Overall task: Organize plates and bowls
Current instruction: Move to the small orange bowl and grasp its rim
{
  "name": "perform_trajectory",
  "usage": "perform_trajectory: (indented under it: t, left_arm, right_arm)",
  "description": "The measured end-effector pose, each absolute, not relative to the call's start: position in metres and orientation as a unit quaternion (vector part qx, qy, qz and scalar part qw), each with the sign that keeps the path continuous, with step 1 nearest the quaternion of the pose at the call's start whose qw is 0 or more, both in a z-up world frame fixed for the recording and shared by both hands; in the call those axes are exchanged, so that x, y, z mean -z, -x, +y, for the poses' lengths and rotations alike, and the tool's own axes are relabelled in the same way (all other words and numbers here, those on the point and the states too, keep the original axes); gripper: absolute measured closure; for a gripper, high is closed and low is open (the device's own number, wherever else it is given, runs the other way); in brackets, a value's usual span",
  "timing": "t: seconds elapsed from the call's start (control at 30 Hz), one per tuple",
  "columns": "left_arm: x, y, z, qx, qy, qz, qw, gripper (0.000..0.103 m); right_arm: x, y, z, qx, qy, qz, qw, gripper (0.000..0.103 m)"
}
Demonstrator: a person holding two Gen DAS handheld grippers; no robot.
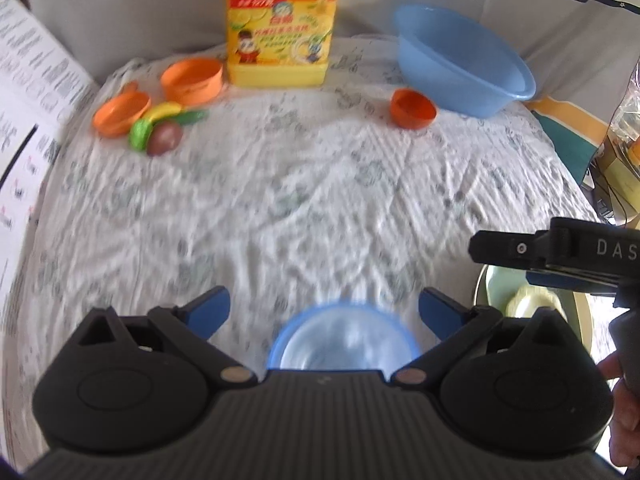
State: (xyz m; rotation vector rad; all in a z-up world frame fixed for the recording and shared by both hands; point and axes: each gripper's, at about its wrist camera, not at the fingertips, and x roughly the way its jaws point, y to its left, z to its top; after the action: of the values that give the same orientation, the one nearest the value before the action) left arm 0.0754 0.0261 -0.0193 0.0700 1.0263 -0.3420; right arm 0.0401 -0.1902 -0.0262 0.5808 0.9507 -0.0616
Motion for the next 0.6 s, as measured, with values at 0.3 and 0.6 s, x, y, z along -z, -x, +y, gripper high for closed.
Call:
perform_trajectory:
  t: [0.3,0.6]
  left_arm:
    - [0.005,-0.144,-0.024,0.154,-0.042,0.482,0.862,0.0]
    - [0.021,-0.221,-0.082,0.137,-0.054,0.47,0.87,0.004]
  right_arm:
    - [0.016,-0.082,-0.254,0.066,-0.299,0.416,0.856,0.005]
    - [0.031,-0.146,-0.312,0.083,-0.339,0.403,0.846,0.012]
